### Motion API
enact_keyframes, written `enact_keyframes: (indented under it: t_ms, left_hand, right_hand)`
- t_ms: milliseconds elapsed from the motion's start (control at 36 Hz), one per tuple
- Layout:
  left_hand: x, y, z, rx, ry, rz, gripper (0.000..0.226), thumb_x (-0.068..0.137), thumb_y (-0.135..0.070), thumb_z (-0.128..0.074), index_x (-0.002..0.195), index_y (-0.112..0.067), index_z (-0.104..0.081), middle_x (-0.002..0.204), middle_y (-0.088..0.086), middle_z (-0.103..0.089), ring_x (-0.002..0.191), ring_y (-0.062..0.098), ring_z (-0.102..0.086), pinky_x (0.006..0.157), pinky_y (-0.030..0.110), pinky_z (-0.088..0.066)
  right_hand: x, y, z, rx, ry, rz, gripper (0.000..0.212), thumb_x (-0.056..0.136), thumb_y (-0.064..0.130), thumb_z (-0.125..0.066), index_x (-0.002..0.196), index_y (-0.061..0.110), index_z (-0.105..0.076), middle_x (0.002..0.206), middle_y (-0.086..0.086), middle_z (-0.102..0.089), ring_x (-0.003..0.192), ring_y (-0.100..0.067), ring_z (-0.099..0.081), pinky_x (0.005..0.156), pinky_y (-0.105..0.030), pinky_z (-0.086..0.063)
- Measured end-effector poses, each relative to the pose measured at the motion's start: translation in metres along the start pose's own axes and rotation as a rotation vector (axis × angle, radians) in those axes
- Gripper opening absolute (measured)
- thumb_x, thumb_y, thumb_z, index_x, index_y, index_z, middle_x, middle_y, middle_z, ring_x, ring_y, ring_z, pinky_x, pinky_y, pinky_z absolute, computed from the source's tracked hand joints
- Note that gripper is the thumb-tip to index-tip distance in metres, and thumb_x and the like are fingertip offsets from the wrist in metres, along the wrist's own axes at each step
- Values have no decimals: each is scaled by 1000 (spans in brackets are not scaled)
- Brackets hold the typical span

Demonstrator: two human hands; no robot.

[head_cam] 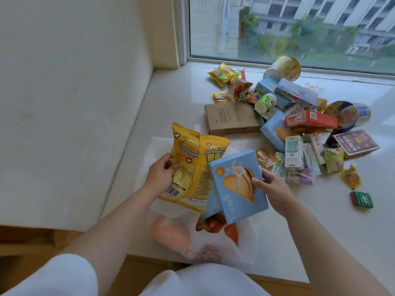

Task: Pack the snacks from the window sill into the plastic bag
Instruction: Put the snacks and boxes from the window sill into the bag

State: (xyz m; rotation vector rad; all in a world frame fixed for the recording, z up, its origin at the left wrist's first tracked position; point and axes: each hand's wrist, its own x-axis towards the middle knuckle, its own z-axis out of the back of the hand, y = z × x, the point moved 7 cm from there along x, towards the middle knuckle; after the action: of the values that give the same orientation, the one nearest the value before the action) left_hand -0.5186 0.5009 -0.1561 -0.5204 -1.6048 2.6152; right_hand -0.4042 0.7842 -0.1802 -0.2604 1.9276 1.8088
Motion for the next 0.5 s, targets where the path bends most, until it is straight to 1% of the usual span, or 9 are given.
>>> enact_keyframes:
  t_ms: [28,83,139,194,250,333,389,444,500]
  left_hand:
    - [0,2,-1,36,13,-16,16,95,-14,-54,104,-26,-59,92,2,-65,85,18,-62,68,17,-45]
    - [1,5,-2,117,30,-46,16,94,-14,-55,104,-25,-62,91,-1,-65,82,14,-59,64,12,-41]
    - [1,5,-3,186,21,-67,16,93,-16,-56,105,-22,-64,95,-2,-65,84,14,-58,65,15,-40]
    - [3,2,-6,238,15,-87,16,93,-16,-56,104,-21,-66,97,-2,-66,89,17,-59,72,23,-41]
    - [4,-8,-18,327,52,-136,21,91,-13,-55,108,-18,-67,102,0,-66,95,20,-59,77,27,-43]
    - [-2,-19,-52,481,226,-220,24,90,-13,-51,107,-20,-66,106,2,-66,98,24,-59,79,34,-47]
    - [-5,-15,-63,523,259,-223,20,90,-15,-51,103,-20,-65,104,2,-65,95,25,-59,76,37,-48]
    - [-2,-5,-58,450,219,-131,19,90,-18,-56,105,-22,-67,105,0,-67,96,22,-59,80,36,-49]
    - [3,6,-48,350,178,-35,22,88,-22,-64,109,-21,-67,105,-1,-66,97,18,-58,86,31,-47]
  right_hand:
    - [-1,-1,3,-41,0,-4,51,75,17,-75,123,9,-60,111,-17,-67,94,-26,-63,80,-37,-52]
    - [-1,-3,8,-122,-9,-11,45,78,7,-71,122,10,-60,110,-18,-66,98,-31,-63,80,-36,-52]
    - [-1,-3,6,-168,-1,-26,44,80,2,-69,122,12,-60,109,-17,-66,103,-36,-62,84,-41,-52]
    - [0,0,-2,-216,12,-32,41,80,1,-68,118,16,-61,106,-14,-66,104,-34,-61,90,-46,-51]
    - [2,8,-15,-292,11,-14,36,80,4,-70,109,22,-61,98,-5,-64,98,-26,-60,87,-43,-51]
    - [5,23,-37,-469,-7,45,26,79,15,-74,99,23,-59,89,9,-56,86,-14,-55,68,-22,-46]
    - [6,30,-48,-603,6,81,25,79,20,-74,98,23,-57,93,10,-53,88,-11,-51,60,-15,-39]
    - [7,33,-54,-689,22,108,30,78,26,-75,101,25,-55,104,8,-51,94,-11,-49,65,-15,-39]
    - [8,30,-58,-818,58,135,41,75,29,-77,109,26,-54,115,4,-49,103,-14,-48,81,-22,-42]
